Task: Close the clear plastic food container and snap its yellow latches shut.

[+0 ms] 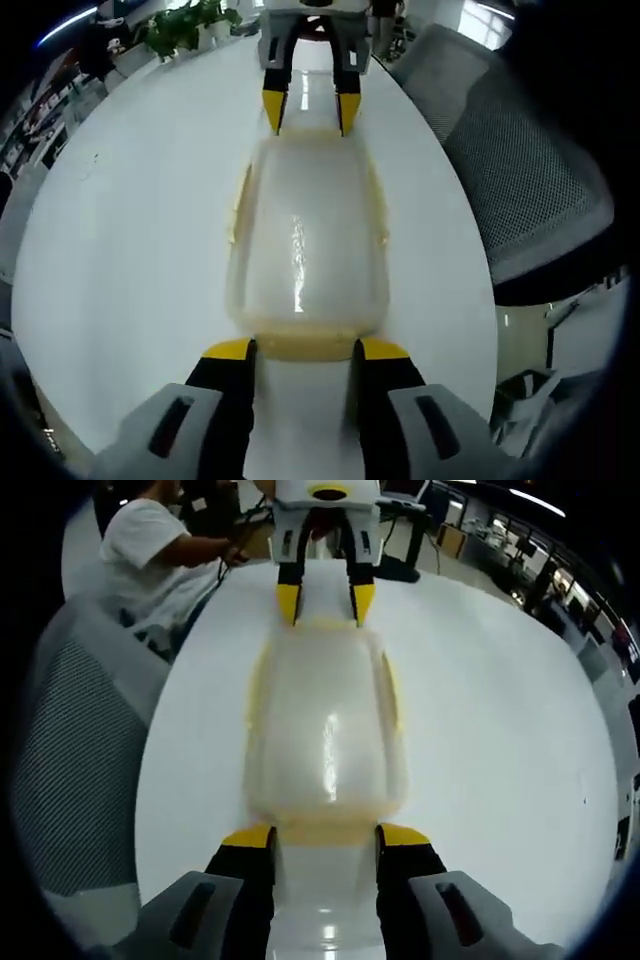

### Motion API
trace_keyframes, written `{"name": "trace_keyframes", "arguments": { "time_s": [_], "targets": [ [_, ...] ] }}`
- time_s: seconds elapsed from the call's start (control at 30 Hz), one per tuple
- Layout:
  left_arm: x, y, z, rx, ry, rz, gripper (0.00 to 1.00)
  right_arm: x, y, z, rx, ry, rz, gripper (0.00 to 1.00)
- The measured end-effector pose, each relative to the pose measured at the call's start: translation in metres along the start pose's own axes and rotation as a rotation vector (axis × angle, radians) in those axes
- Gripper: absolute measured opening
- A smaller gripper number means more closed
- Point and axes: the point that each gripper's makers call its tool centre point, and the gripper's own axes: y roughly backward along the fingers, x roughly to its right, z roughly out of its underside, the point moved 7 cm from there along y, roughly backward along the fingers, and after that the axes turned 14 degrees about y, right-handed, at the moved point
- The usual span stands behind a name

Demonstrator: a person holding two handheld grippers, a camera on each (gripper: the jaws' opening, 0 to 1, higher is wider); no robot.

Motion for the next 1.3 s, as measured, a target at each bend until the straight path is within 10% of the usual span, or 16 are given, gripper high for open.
{"name": "trace_keyframes", "arguments": {
  "time_s": [1.3],
  "targets": [
    [0.024,0.034,-0.009,0.066,0.029,-0.073,0.36,-0.001,0.044,-0.016,0.021,0.011,-0.032,0.37]
  ]
}}
